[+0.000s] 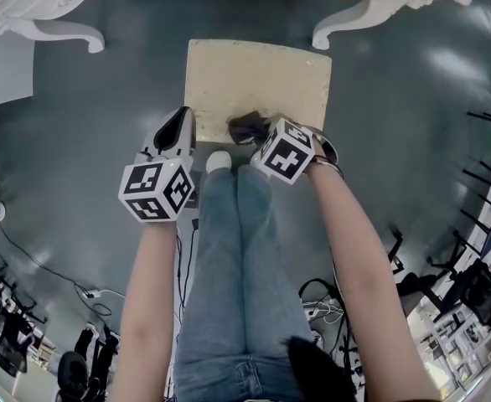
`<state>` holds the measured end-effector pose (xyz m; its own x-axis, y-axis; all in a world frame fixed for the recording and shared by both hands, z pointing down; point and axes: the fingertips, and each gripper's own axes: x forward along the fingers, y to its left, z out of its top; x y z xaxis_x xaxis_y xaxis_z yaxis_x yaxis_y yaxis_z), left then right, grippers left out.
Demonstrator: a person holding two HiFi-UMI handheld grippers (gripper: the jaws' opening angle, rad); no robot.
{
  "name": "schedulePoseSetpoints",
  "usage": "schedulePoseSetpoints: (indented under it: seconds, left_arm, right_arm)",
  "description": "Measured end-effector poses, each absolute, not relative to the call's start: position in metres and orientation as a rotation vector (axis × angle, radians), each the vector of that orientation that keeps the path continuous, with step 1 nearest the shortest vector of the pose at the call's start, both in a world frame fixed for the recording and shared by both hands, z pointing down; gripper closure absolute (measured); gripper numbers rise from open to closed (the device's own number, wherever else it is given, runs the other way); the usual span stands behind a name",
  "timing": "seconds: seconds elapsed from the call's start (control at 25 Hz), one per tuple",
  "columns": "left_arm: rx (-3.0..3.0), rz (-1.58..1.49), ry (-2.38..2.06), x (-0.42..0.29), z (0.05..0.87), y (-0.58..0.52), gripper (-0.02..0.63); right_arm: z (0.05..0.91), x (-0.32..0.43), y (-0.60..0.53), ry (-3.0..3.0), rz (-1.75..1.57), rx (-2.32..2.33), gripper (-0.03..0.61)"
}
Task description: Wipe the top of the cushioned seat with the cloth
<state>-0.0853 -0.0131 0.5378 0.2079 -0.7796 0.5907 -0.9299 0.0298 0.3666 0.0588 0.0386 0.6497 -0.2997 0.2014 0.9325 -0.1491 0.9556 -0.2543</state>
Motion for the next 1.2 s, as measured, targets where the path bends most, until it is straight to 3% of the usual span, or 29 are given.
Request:
schedulePoseSetpoints:
  seconds: [1.2]
  left_arm:
    - [1.740,0.253,-1.621,-0.105,0.535,-0.008,0.600]
  right_arm:
    - [0.651,0.062,0.100,-1.893,0.369,0.083,0.535]
